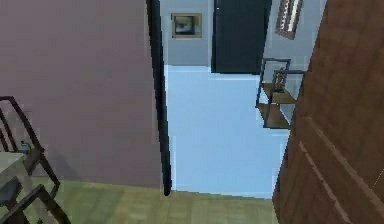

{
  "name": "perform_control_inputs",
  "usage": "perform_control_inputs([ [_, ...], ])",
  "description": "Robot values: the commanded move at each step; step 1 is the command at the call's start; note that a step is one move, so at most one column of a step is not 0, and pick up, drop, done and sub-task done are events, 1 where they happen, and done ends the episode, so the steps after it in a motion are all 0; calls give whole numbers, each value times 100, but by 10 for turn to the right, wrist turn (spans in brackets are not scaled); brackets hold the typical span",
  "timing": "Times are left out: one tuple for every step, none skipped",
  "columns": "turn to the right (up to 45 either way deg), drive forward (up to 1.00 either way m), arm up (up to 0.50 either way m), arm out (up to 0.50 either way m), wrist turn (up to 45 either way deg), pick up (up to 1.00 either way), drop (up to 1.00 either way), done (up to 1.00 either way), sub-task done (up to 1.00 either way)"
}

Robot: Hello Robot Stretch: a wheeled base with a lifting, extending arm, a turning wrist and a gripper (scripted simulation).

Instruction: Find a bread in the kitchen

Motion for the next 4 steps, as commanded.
perform_control_inputs([
  [0, 85, 0, 0, 0, 0, 0, 0, 0],
  [450, 0, 0, 0, 0, 0, 0, 0, 0],
  [90, 0, 0, 0, 0, 0, 0, 0, 0],
  [0, 30, 0, 0, 0, 0, 0, 0, 0],
])
